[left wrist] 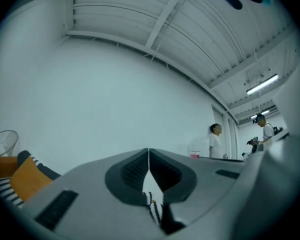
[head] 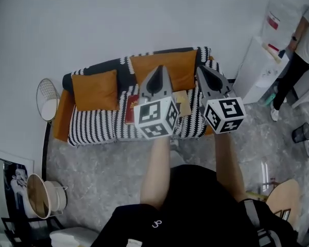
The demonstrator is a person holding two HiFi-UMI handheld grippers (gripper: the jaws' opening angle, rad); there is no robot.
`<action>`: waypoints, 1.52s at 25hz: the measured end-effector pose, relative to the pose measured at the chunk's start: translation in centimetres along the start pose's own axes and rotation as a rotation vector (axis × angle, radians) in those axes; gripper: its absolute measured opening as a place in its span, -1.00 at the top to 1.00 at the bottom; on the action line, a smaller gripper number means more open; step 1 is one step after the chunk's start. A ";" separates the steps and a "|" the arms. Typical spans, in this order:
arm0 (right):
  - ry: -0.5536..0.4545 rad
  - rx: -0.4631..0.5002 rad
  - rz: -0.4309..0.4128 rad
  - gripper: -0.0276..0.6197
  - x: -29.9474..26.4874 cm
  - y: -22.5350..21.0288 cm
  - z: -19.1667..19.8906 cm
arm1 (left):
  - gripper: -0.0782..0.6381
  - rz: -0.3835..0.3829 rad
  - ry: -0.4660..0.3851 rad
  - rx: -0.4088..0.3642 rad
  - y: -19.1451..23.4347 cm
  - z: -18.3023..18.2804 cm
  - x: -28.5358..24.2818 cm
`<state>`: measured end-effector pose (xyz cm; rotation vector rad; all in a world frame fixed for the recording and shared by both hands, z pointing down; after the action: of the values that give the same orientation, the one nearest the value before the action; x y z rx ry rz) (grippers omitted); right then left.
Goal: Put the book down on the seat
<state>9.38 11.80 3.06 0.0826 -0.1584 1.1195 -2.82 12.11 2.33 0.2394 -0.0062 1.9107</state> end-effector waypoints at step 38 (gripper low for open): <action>0.109 -0.006 0.031 0.88 1.4 -0.7 0.6 | 0.74 0.070 0.088 -0.130 -4.3 0.0 0.1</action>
<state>10.57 12.68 3.87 0.0133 -0.0657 1.1513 1.18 13.74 1.84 0.0679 -0.0797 1.9804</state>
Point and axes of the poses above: the fingertips, and each gripper's own axes: x backward along the fingers, y to its left, z out of its underside, the point moved 1 cm from there along x, backward along the fingers, and after that the axes turned 5 degrees about z, right-handed, at the moved point
